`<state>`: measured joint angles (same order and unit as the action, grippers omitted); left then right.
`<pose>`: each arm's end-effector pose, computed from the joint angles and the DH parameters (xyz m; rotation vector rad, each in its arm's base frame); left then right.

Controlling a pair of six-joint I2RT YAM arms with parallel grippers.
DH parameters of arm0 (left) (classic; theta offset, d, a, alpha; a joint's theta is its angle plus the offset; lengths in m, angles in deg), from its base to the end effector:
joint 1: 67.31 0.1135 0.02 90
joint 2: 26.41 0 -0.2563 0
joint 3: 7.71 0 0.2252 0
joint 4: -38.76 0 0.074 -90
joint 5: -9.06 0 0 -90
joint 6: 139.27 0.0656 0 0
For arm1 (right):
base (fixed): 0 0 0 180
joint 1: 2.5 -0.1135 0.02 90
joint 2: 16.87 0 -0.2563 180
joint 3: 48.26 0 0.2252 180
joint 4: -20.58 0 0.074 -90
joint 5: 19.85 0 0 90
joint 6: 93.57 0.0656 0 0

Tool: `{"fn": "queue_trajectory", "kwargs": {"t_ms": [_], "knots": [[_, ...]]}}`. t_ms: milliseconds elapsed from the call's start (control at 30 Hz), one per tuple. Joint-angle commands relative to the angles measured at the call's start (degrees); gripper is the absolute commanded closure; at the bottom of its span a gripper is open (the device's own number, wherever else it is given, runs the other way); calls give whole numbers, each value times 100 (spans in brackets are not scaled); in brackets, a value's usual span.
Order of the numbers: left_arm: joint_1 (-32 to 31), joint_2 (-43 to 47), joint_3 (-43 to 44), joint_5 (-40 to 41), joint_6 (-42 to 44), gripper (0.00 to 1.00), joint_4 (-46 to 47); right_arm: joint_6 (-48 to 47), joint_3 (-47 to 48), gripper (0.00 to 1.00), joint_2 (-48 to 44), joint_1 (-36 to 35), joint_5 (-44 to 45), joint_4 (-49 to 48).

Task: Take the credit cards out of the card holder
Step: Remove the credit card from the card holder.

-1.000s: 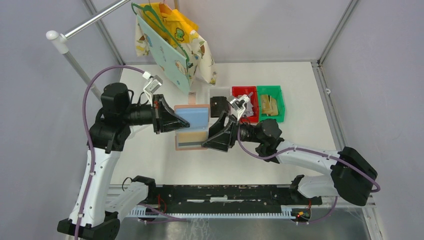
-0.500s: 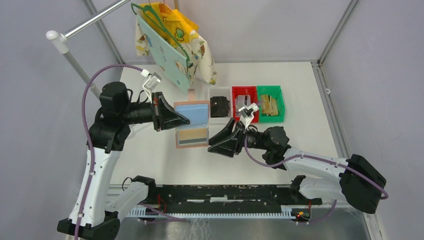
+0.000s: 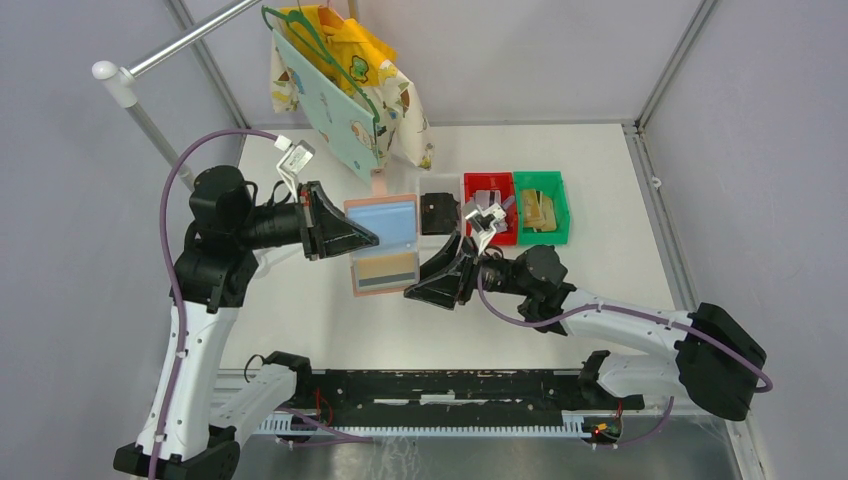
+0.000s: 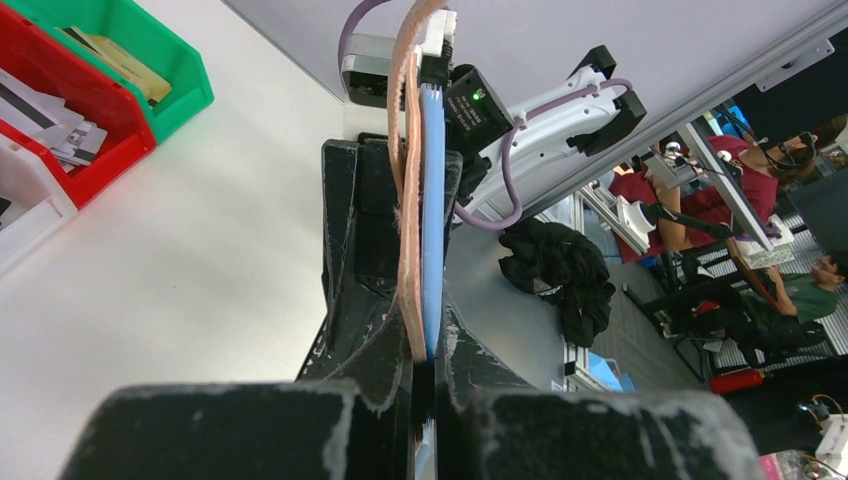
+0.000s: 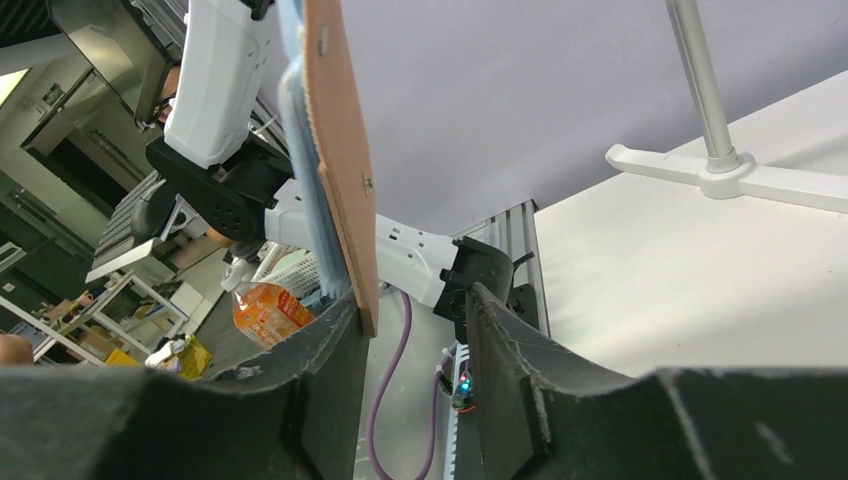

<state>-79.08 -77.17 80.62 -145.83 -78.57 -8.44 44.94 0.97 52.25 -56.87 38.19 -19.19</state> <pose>0.1218 -0.0861 0.4323 0.6269 1.7734 -1.4775 0.1246 0.2335 0.3204 -0.6508 1.3875 1.8344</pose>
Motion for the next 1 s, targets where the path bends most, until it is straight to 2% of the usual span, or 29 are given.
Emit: {"fn": "queue_trajectory", "kwargs": {"t_ms": [0, 100, 533, 967], "knots": [[-3, 76, 77, -99, -433, 98, 380, -38, 115, 57, -4, -28, 253, -412], [0, 77, 62, -99, -481, 98, 421, 17, 45, 61, -20, -28, 496, -557], [-2, 51, 86, -130, -653, 98, 510, 468, -87, 61, 285, -30, 974, -1436], [-1, 34, 130, -156, -693, 98, 548, 447, -325, 60, 234, -30, 1211, -1670]]}}
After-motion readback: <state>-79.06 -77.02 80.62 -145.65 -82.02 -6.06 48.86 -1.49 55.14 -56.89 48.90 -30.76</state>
